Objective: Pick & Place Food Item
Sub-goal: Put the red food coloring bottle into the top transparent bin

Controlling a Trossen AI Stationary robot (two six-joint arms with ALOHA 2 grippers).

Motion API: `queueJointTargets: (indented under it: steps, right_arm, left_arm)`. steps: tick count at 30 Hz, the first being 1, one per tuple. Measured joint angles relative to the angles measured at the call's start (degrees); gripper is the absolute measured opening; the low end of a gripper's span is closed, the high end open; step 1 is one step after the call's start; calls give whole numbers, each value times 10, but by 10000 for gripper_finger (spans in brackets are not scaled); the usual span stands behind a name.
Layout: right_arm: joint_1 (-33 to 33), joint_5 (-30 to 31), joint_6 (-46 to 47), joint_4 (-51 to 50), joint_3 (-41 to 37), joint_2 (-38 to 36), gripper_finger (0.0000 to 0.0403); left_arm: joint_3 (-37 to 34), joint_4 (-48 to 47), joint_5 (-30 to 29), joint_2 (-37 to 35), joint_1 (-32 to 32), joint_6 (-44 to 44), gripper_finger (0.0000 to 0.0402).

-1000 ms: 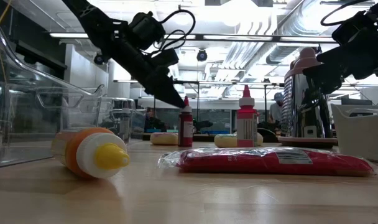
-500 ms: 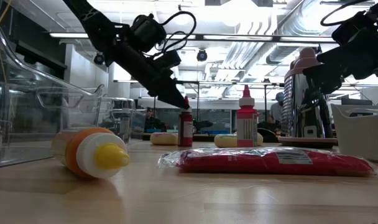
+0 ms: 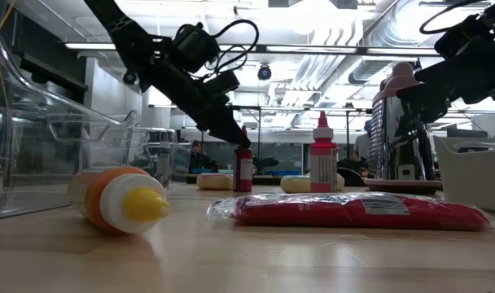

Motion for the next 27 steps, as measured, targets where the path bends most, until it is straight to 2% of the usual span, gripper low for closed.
queueJointTargets:
  steps: [6, 19, 27]
  right_arm:
    - [0, 0, 0, 0, 0, 0, 193]
    - [0, 0, 0, 0, 0, 0, 193]
    - [0, 0, 0, 0, 0, 0, 193]
  left_arm:
    - [0, 0, 0, 0, 0, 0, 201]
    - [0, 0, 0, 0, 0, 0, 119]
    - [0, 0, -1, 0, 0, 0, 119]
